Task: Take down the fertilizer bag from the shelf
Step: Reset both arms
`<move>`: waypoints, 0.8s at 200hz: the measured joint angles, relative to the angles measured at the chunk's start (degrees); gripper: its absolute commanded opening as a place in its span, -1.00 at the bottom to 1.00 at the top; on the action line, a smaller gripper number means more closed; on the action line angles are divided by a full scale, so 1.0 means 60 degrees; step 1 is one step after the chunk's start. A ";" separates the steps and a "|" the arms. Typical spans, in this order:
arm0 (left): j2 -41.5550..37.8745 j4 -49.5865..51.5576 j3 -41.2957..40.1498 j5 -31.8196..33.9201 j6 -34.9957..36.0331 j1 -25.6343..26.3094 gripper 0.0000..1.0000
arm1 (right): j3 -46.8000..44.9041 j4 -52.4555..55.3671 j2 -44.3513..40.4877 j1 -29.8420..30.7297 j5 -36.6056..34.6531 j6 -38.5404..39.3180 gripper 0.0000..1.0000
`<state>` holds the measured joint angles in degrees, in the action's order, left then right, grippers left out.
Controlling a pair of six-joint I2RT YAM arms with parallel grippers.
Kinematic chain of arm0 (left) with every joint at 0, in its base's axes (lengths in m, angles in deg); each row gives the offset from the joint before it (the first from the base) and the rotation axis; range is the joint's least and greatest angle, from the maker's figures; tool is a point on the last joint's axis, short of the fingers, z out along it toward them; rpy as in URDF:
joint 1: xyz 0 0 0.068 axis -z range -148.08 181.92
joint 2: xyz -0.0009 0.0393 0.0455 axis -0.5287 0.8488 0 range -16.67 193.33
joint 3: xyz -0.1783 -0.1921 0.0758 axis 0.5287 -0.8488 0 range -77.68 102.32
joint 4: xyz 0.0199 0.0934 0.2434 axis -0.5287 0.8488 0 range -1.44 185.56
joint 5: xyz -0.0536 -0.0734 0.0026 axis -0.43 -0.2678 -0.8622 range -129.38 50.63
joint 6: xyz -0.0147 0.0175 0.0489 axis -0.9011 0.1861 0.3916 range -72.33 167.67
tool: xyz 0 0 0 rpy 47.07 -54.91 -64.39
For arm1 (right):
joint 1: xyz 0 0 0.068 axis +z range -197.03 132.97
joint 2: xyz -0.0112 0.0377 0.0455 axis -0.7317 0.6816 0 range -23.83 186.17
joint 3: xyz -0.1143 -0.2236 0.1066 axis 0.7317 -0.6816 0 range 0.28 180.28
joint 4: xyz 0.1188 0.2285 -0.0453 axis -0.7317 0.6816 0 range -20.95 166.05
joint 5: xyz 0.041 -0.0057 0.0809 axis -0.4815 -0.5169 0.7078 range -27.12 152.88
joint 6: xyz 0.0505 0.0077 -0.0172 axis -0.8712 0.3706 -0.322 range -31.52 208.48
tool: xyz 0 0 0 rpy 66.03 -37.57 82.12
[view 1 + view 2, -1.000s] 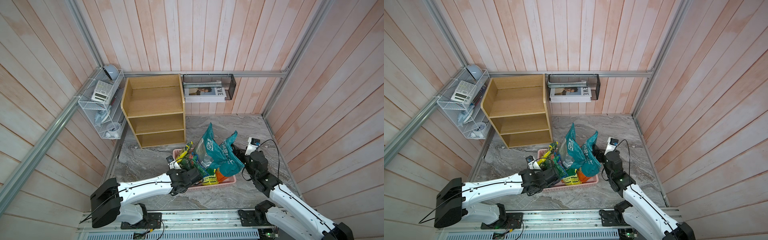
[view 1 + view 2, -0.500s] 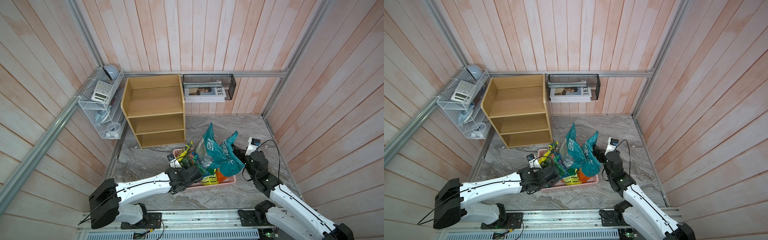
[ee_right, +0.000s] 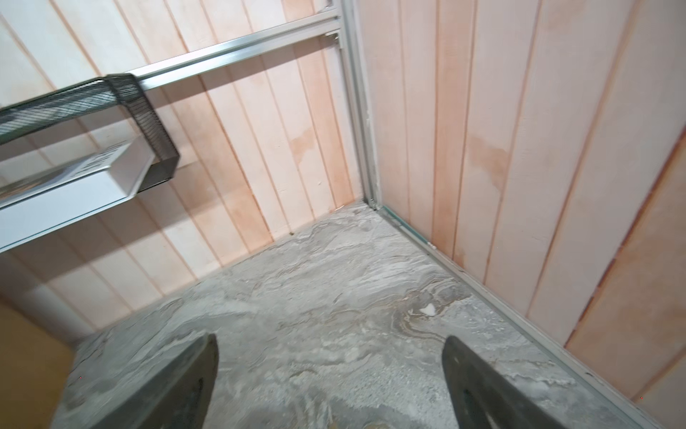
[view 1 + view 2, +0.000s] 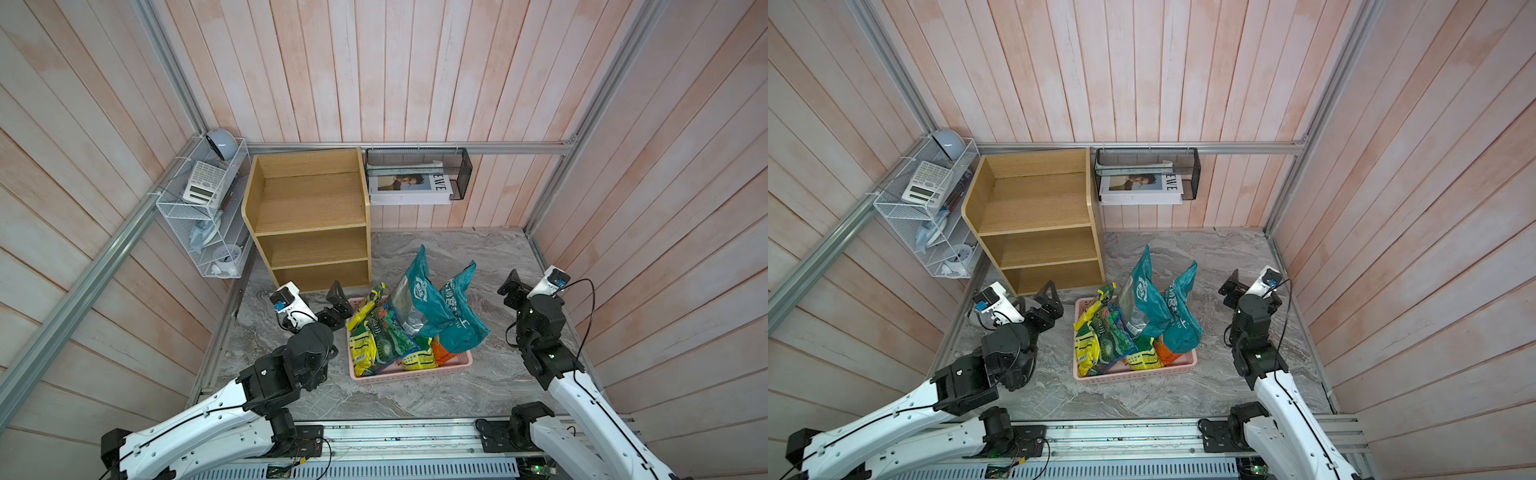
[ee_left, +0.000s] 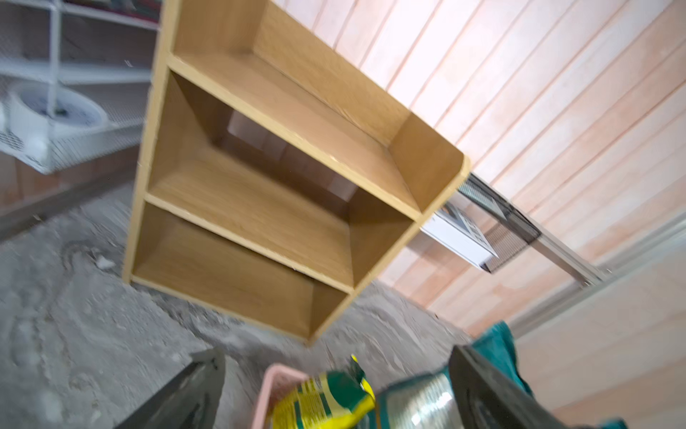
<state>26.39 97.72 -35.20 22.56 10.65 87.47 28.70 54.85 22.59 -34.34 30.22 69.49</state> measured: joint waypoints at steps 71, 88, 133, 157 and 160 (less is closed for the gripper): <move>0.2991 -0.6313 -0.4036 -0.1137 0.3632 -0.6652 0.99 | -0.0991 -0.3136 0.4954 0.0040 -0.1552 0.2353 0.96; 0.4324 -0.7643 -0.4838 -0.1526 0.3869 -0.7533 0.99 | -0.0943 -0.3679 0.5719 -0.0055 -0.1647 0.2514 0.96; 0.4149 -0.8593 -0.4645 -0.2419 0.3847 -0.8353 0.99 | -0.0936 -0.5140 0.6717 -0.0452 -0.0976 0.2790 0.95; 0.5348 -0.8619 -0.3785 -0.2492 0.3960 -0.8491 0.99 | -0.0940 -0.5439 0.6765 -0.0517 -0.0645 0.2867 0.96; 0.5482 -0.8637 -0.3745 -0.2590 0.3996 -0.8502 0.99 | -0.0940 -0.5504 0.6765 -0.0517 -0.0597 0.2881 0.96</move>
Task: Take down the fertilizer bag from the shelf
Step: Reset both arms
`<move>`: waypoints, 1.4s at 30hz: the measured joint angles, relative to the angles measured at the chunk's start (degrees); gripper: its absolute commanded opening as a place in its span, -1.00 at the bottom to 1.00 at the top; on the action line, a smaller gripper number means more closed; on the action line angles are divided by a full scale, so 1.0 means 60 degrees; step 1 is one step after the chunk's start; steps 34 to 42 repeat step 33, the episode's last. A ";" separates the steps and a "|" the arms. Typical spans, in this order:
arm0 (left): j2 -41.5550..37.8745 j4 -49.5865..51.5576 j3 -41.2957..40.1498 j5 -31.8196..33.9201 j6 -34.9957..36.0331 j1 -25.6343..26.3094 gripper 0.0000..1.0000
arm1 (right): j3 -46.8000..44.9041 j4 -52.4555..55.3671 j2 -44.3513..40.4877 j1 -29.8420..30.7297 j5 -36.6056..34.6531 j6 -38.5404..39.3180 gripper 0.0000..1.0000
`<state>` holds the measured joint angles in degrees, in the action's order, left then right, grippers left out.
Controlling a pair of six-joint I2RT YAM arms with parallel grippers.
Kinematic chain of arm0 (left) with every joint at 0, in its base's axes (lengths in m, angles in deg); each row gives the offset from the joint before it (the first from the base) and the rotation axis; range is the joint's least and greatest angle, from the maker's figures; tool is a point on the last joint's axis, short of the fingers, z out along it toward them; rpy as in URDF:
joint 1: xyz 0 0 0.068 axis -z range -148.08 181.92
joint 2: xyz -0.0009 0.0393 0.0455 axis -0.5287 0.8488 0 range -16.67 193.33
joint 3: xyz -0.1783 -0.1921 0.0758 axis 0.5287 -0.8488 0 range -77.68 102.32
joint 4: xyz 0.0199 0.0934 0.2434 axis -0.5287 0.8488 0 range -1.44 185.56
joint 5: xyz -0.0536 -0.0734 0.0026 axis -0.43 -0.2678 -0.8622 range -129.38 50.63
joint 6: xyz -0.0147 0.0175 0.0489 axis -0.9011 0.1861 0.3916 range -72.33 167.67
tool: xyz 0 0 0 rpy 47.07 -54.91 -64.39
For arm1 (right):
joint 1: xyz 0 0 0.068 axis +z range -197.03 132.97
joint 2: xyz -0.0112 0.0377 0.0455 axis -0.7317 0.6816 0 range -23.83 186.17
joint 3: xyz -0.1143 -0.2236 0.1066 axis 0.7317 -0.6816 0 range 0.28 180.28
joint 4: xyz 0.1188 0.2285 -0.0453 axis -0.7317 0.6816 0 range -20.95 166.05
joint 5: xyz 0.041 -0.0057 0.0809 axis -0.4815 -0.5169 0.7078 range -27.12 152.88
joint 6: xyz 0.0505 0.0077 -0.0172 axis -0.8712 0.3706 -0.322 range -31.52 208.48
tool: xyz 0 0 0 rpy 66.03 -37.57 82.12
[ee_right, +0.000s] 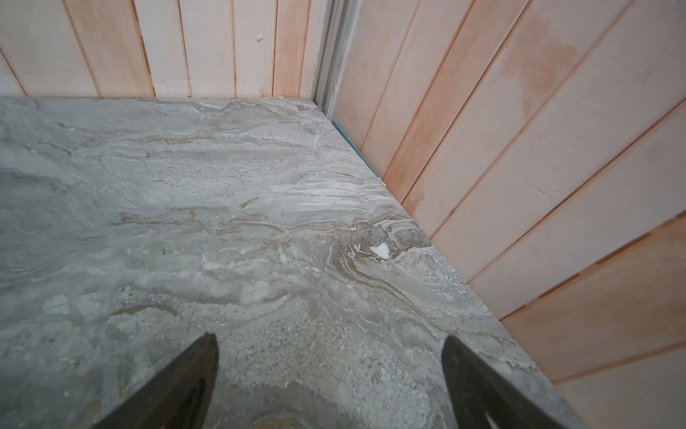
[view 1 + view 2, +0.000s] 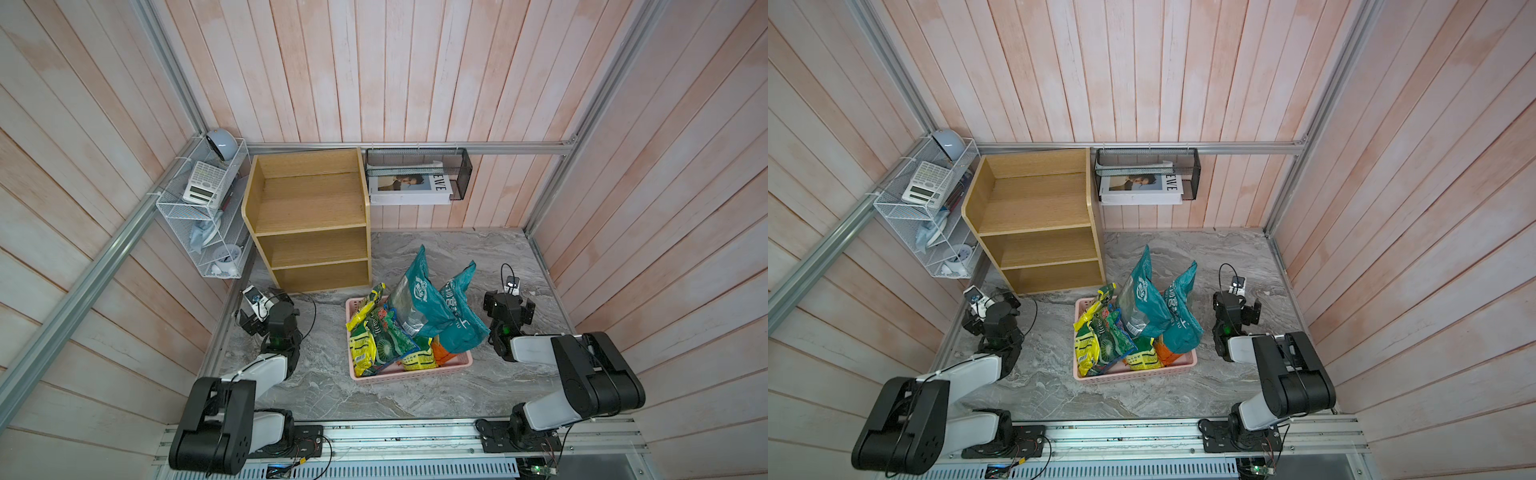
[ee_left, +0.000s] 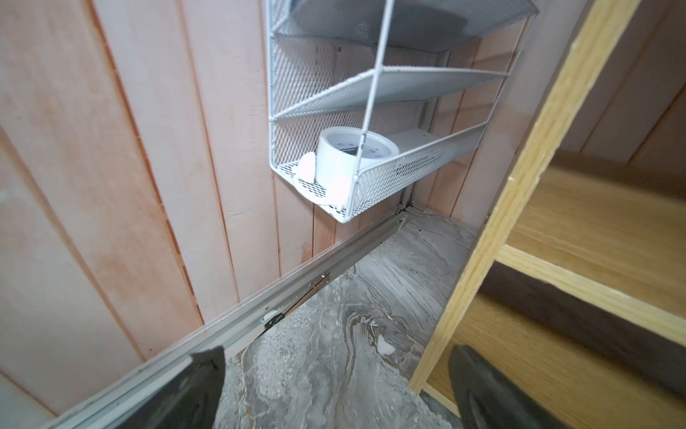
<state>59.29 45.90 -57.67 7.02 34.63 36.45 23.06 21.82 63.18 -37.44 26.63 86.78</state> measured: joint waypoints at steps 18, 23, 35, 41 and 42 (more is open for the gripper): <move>0.2178 -0.2033 0.0007 -0.3581 0.0914 -0.0492 1.00 | -0.0455 -0.1330 0.0350 -0.0772 0.2838 0.0029 0.96; 0.2178 -0.2025 0.0007 -0.3697 0.0925 -0.0492 1.00 | -0.0678 -0.1679 0.0404 -0.0601 0.2834 0.0124 0.96; 0.2182 -0.2029 0.0007 -0.3701 0.0929 -0.0492 1.00 | -0.0368 -0.1308 0.0412 -0.0954 0.3424 0.0073 0.96; 0.2182 -0.2029 0.0007 -0.3701 0.0929 -0.0492 1.00 | -0.0368 -0.1308 0.0412 -0.0954 0.3424 0.0073 0.96; 0.2182 -0.2029 0.0007 -0.3701 0.0929 -0.0492 1.00 | -0.0368 -0.1308 0.0412 -0.0954 0.3424 0.0073 0.96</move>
